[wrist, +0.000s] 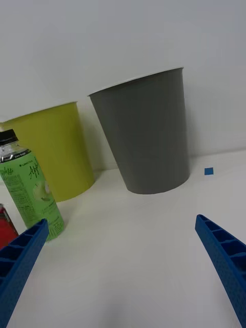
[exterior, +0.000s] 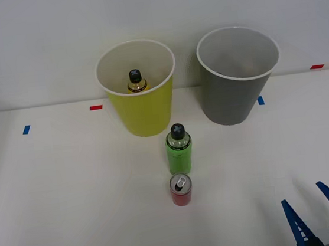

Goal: Put cans in the gray bin, plastic bottles in the light green bin

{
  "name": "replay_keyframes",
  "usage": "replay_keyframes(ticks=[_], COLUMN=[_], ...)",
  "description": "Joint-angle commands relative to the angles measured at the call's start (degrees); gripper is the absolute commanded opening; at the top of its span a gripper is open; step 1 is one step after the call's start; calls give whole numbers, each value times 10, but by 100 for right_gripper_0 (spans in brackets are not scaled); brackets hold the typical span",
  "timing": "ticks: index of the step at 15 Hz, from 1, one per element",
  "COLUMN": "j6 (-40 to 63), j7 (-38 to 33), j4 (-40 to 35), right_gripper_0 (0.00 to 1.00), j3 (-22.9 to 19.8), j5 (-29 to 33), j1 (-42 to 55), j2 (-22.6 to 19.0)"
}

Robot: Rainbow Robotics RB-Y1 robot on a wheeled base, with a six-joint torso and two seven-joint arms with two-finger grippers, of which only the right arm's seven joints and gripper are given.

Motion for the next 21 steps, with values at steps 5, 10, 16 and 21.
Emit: replay_keyframes(ticks=[5, 10, 16, 21], j6=[1, -2, 11, 70], j7=[100, 112, 145, 301], j4=[0, 0, 0, 0], right_gripper_0=[100, 100, 100, 100], j3=[65, 87, 169, 286], j5=[-43, -47, -55, -172], j1=[-9, -10, -41, -84], j2=[-24, -39, -86, -122])
